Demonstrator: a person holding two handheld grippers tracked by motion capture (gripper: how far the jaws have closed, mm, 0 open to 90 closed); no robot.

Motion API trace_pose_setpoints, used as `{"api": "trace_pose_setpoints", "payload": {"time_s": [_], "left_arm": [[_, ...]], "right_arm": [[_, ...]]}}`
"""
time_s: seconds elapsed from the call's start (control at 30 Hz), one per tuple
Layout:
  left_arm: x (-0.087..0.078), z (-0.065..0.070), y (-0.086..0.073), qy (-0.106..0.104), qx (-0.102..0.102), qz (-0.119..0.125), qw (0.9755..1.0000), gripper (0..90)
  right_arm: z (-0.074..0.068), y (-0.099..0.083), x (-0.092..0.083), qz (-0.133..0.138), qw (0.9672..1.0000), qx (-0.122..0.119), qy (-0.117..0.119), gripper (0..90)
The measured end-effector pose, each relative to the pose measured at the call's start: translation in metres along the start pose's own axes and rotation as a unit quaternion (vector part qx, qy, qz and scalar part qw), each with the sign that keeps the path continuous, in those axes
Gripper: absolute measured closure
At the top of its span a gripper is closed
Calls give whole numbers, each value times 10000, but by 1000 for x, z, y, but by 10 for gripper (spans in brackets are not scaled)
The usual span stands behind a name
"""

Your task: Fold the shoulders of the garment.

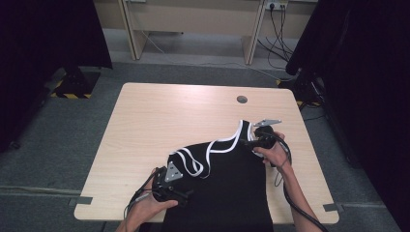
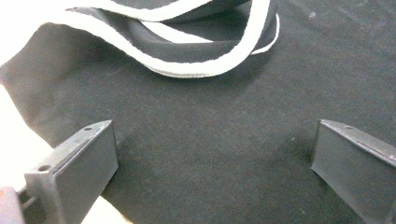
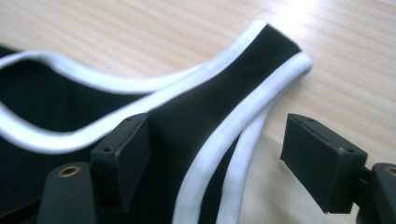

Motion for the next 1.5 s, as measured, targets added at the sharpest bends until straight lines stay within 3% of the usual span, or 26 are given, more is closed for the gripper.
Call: {"api": "trace_pose_setpoints", "payload": {"time_s": [0.17, 0.3, 0.4, 0.57, 0.7, 0.83, 0.97, 1.07, 1.23, 1.37, 1.5], "left_arm": [[0, 0, 0, 0, -1, -1, 10000, 0], [0, 0, 0, 0, -1, -1, 10000, 0], [0, 0, 0, 0, -1, 0, 10000, 0], [0, 0, 0, 0, -1, -1, 10000, 0], [0, 0, 0, 0, -1, 0, 10000, 0], [0, 0, 0, 1, 0, 0, 10000, 0], [0, 0, 0, 0, -2, 0, 10000, 0], [0, 0, 0, 0, -2, 0, 10000, 0], [0, 0, 0, 0, -1, 0, 10000, 0], [0, 0, 0, 1, 0, -1, 10000, 0], [0, 0, 0, 0, -2, 0, 10000, 0]], "right_arm": [[7, 7, 14, 8, 9999, 44, -97, 306], [4, 8, 14, 110, 9998, -140, 53, 574], [1, 8, 12, 89, 9997, -162, 174, 721], [-1, 10, 5, 251, 9988, -150, 399, 803], [-11, 12, -16, 551, 9968, -332, 475, 816], [-31, 7, -41, 859, 9928, -621, 561, 815], [-50, -11, -56, 1033, 9893, -895, 512, 804], [-60, -28, -57, 951, 9894, -985, 490, 755], [-62, -37, -57, 830, 9921, -745, 568, 558], [-54, -21, -59, 921, 9923, -393, 729, 489], [-44, -2, -46, 702, 9948, -159, 718, 446]]}}
Point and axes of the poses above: each handheld gripper's, and its own axes: x roughly forward along the jaws, y roughly out of its top, z roughly to its right, the point moved 1 cm from there along x, roughly forward along the jaws, and after that the axes turned 1 degree about -x, right-handed, at the moved point
